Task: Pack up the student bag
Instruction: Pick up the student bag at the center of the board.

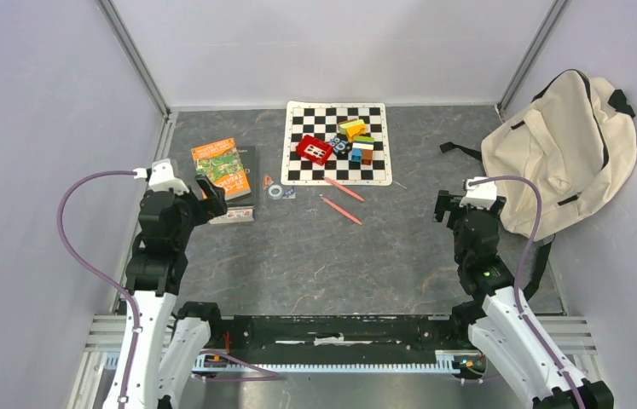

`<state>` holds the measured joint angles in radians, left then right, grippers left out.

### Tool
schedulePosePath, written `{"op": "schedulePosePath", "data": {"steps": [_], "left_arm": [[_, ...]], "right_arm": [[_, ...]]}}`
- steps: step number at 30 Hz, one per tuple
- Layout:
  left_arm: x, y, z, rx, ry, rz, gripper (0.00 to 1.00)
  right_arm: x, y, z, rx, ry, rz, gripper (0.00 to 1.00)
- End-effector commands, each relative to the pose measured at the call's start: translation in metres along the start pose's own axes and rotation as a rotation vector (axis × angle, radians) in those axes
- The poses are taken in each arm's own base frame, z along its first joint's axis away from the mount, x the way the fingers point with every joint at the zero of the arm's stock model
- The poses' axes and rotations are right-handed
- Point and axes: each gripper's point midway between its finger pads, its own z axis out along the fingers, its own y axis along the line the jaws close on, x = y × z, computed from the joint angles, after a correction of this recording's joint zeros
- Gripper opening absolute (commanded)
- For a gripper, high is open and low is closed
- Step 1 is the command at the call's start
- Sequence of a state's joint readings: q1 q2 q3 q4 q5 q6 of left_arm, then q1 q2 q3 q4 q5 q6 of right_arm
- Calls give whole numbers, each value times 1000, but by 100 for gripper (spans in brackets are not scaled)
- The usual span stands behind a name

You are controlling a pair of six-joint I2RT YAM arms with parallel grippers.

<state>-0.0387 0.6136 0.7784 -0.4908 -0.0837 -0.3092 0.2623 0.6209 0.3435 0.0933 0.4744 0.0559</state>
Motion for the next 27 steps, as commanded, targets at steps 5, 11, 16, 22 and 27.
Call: {"op": "schedulePosePath", "data": {"steps": [5, 11, 16, 22, 27], "left_arm": [[-2, -10, 8, 51, -2, -14, 100], [-18, -18, 18, 59, -22, -63, 100], [-60, -58, 40, 197, -35, -118, 100], [-82, -77, 81, 246, -39, -100, 100], [-58, -71, 95, 242, -6, -67, 100]], "right_arm": [[-27, -7, -1, 43, -56, 37, 98], [-27, -19, 2, 127, -45, 40, 98], [-22, -40, 5, 266, -5, 19, 98], [-14, -66, 23, 418, 74, -25, 98], [6, -109, 27, 548, 136, 31, 98]]}}
